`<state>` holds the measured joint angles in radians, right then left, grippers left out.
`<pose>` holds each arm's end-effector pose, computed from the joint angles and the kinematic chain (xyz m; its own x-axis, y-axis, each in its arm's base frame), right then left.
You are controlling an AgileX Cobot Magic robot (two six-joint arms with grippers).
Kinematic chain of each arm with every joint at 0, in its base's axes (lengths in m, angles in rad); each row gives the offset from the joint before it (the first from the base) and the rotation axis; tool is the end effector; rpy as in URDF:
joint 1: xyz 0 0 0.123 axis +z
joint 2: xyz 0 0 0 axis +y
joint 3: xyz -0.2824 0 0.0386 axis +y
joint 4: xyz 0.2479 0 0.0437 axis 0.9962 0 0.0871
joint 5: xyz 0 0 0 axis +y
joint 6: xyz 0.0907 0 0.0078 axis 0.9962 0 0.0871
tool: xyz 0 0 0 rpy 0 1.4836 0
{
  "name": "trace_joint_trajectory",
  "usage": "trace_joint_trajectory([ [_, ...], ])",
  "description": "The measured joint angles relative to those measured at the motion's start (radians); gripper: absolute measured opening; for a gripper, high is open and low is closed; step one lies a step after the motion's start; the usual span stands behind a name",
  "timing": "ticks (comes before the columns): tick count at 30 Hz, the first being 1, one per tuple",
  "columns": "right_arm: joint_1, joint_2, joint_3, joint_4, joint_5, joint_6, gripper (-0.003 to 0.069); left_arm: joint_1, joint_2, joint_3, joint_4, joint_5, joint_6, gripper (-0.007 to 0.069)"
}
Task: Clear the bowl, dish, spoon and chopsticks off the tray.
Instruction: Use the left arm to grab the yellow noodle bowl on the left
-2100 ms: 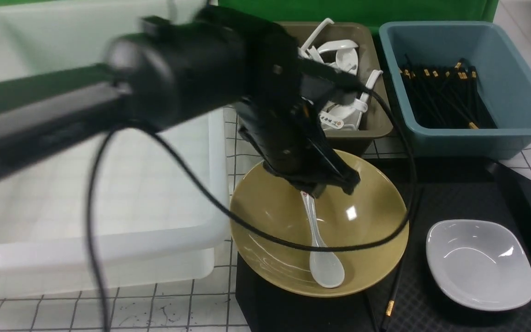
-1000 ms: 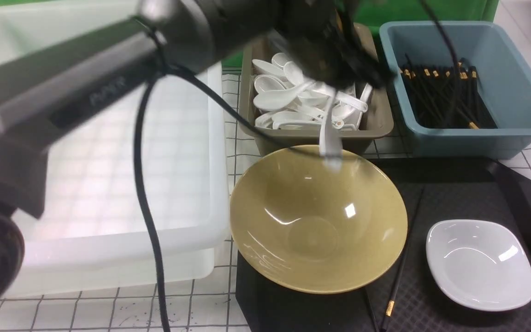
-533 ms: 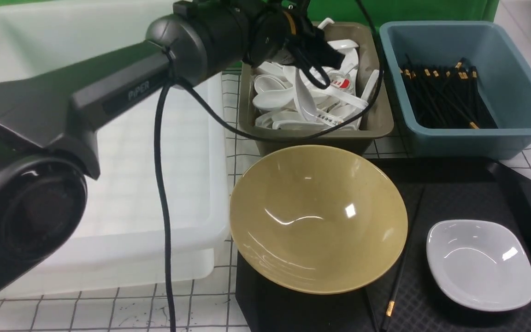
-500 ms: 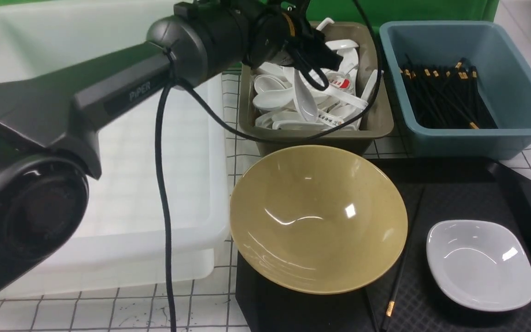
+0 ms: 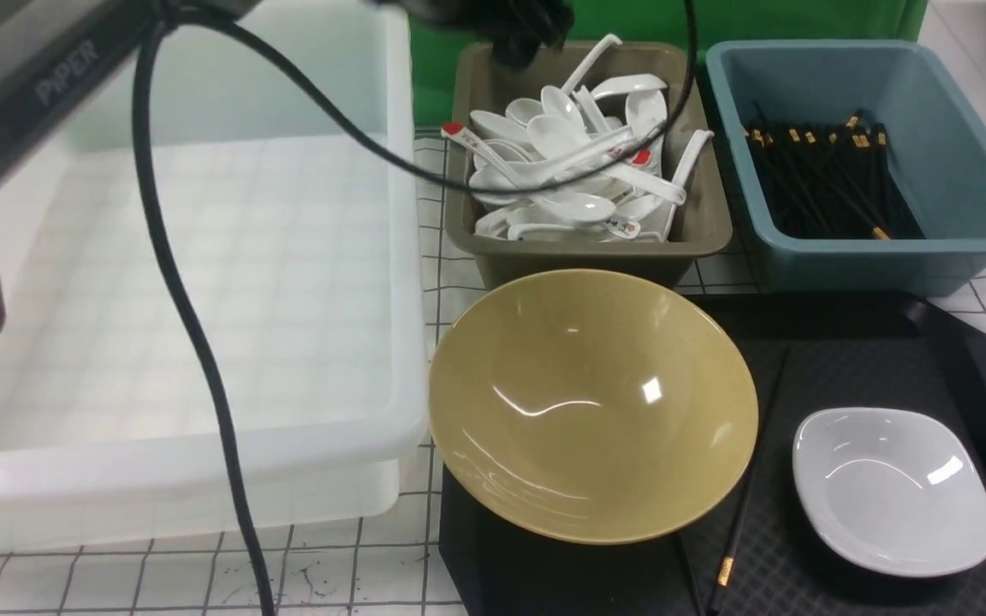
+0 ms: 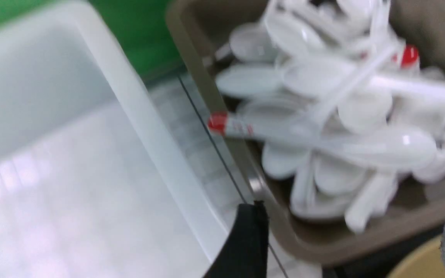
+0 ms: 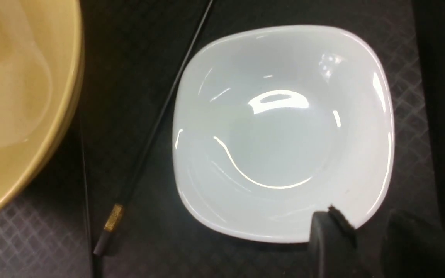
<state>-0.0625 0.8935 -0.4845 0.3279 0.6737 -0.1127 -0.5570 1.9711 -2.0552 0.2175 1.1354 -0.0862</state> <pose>0.1492 0.0090 0.2352 -0.8215 0.1953 -0.5357 0.0688 0.9666 0.2468 0.3833 -0.2177 0.3595 -0.6900 0.4375 -0.5766 0.4271 0.8893 0.1636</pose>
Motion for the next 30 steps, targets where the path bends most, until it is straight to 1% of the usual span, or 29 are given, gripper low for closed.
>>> trace_joint_trajectory([
  [2,0.000,0.000,0.000,0.001,0.001,0.000,0.0239,0.000,0.028,0.005,-0.061,0.081,0.029,0.0563],
  [4,0.000,0.000,0.000,0.001,0.000,0.000,0.0239,-0.002,0.055,0.024,-0.128,0.099,0.064,0.0561],
  [5,0.000,0.000,0.000,0.001,0.000,0.000,0.0239,-0.003,0.055,0.026,-0.135,0.100,0.067,0.0561],
  [6,0.000,0.000,0.000,0.001,0.000,0.000,0.0239,-0.010,0.071,0.044,-0.170,0.104,0.092,0.0561],
  [9,0.000,0.000,0.000,0.002,0.000,0.000,0.0239,-0.035,0.095,0.082,-0.180,0.106,0.128,0.0561],
  [12,0.000,0.000,0.000,0.002,0.000,0.000,0.0239,-0.062,0.120,0.112,-0.132,0.105,0.123,0.0561],
  [15,0.000,0.000,0.000,0.002,0.000,0.000,0.0239,-0.069,0.145,0.131,-0.111,0.104,0.114,0.0561],
  [18,0.000,0.000,0.000,0.005,0.000,0.000,0.0239,-0.069,0.163,0.134,-0.124,0.104,0.115,0.0555],
  [21,0.000,0.000,0.000,0.024,0.001,0.000,0.0239,-0.069,0.195,0.137,-0.157,0.103,0.128,0.0528],
  [23,0.001,0.000,0.000,0.028,0.001,0.000,0.0239,-0.070,0.215,0.137,-0.169,0.102,0.144,0.0494],
  [25,0.001,0.000,0.000,0.028,0.001,0.000,0.0239,-0.070,0.235,0.137,-0.171,0.096,0.163,0.0429],
  [27,0.001,0.000,0.000,0.028,0.001,0.000,0.0239,-0.070,0.249,0.137,-0.180,0.102,0.185,0.0306],
  [29,0.001,0.000,0.000,0.029,0.001,0.000,0.0239,-0.070,0.239,0.137,-0.218,0.109,0.191,0.0220],
  [30,0.001,0.000,0.000,0.029,0.001,0.000,0.0239,-0.070,0.232,0.137,-0.231,0.107,0.191,0.0196],
])
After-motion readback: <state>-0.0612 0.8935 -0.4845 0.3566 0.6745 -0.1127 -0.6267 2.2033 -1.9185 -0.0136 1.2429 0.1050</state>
